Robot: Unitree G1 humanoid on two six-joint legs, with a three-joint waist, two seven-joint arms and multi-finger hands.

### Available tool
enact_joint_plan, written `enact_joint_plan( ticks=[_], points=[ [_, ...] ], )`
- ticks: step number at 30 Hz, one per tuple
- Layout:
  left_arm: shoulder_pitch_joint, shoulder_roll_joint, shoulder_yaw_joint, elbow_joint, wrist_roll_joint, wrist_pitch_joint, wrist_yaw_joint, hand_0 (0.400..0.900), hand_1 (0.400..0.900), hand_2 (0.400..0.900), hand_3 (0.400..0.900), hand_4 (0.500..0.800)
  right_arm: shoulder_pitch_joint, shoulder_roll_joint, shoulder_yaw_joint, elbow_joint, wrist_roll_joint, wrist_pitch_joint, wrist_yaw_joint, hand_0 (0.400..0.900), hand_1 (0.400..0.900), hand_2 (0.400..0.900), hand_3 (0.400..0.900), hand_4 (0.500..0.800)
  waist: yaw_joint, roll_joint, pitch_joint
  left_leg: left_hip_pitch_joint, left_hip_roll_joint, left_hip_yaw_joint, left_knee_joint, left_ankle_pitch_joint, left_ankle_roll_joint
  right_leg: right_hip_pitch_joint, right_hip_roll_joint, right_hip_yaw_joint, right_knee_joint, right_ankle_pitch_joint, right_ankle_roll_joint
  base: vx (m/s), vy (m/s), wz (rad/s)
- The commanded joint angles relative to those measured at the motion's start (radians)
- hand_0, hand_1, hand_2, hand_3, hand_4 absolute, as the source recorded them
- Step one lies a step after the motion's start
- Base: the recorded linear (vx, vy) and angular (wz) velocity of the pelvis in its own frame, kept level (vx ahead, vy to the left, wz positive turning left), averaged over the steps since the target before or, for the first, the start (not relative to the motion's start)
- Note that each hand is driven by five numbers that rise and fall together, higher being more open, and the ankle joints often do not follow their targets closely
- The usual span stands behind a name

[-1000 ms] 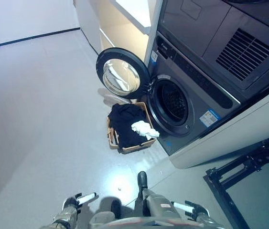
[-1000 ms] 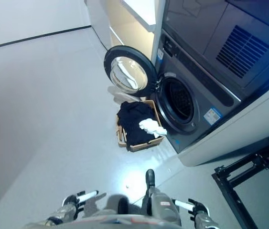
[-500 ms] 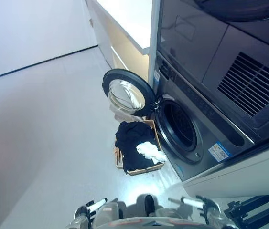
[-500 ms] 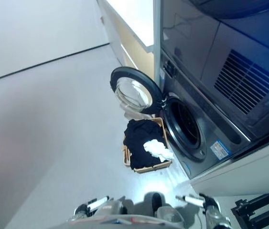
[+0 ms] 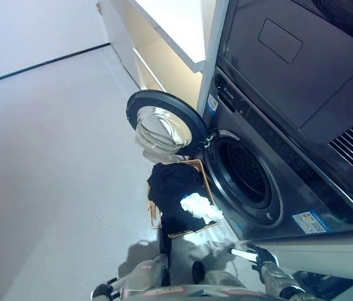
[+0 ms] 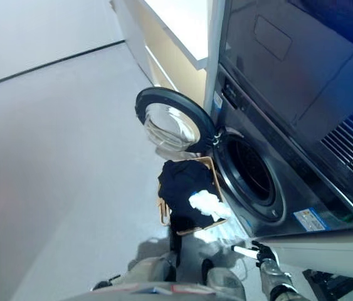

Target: Put the clothes in the basket into the washing machine.

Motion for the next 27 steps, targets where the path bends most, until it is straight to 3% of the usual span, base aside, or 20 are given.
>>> enact_joint_plan(
  ticks=[1,4,9,13,18,20,27],
  points=[
    [-0.029,0.066,-0.012,-0.026,0.026,-0.016,0.025,0.900,0.900,0.900,0.900,0.800,-0.013,-0.038,0.026,-0.105,-0.053,-0.030,-0.010,0.900,0.900,0.900,0.900,0.800,0.010,-0.017,0.000,0.019,-0.037,0.006,0.008,-0.147,-0.068,-0.044,-0.036,-0.015,-0.072,0.047,0.020,0.12,0.059,-0.03],
    [-0.039,0.073,-0.011,-0.037,0.033,-0.022,0.027,0.900,0.900,0.900,0.900,0.800,-0.032,-0.069,0.077,-0.207,-0.129,-0.034,-0.011,0.900,0.900,0.900,0.900,0.800,0.014,-0.022,0.020,0.014,-0.038,0.003,0.008,-0.150,-0.074,-0.080,-0.034,-0.008,-0.262,0.099,0.011,0.08,-0.018,0.08],
    [-0.044,0.064,-0.006,-0.024,0.029,-0.030,0.035,0.900,0.900,0.900,0.900,0.800,-0.088,-0.096,0.130,-0.275,-0.165,-0.045,0.000,0.900,0.900,0.900,0.900,0.800,0.016,-0.031,0.068,0.001,-0.042,-0.008,0.045,-0.165,-0.077,-0.105,-0.044,-0.002,-0.281,0.136,0.013,0.04,-0.101,0.23],
    [-0.074,0.043,-0.034,-0.034,-0.016,-0.043,0.054,0.900,0.900,0.900,0.900,0.800,-0.200,-0.103,0.188,-0.236,-0.185,-0.040,-0.019,0.900,0.900,0.900,0.900,0.800,0.037,-0.003,0.105,-0.090,-0.046,-0.039,0.040,-0.131,-0.093,-0.167,-0.044,-0.033,-0.283,0.144,-0.009,-0.09,-0.095,0.34],
    [-0.135,0.048,-0.087,-0.115,-0.071,-0.083,0.102,0.900,0.900,0.900,0.900,0.800,-0.396,-0.165,0.247,-0.213,-0.282,-0.047,-0.119,0.900,0.900,0.900,0.900,0.800,0.050,0.025,0.156,-0.222,-0.051,-0.070,0.081,-0.110,-0.104,-0.297,-0.037,-0.065,-0.203,0.128,-0.014,-0.11,-0.085,0.22],
    [-0.195,0.050,-0.115,-0.148,-0.104,-0.114,0.148,0.900,0.900,0.900,0.900,0.800,-0.514,-0.194,0.302,-0.138,-0.377,-0.035,-0.191,0.900,0.900,0.900,0.900,0.800,0.054,0.041,0.181,-0.307,-0.061,-0.072,0.134,-0.107,-0.108,-0.382,-0.045,-0.066,-0.146,0.118,-0.014,-0.13,-0.037,0.17],
    [-0.324,0.082,-0.144,-0.237,-0.185,-0.172,0.228,0.900,0.900,0.900,0.900,0.800,-0.704,-0.256,0.361,-0.065,-0.474,-0.020,-0.333,0.900,0.900,0.900,0.900,0.800,0.059,0.074,0.238,-0.531,-0.090,-0.068,0.293,-0.123,-0.120,-0.604,-0.072,-0.070,0.025,0.080,-0.016,-0.11,-0.023,0.16]
  ],
)
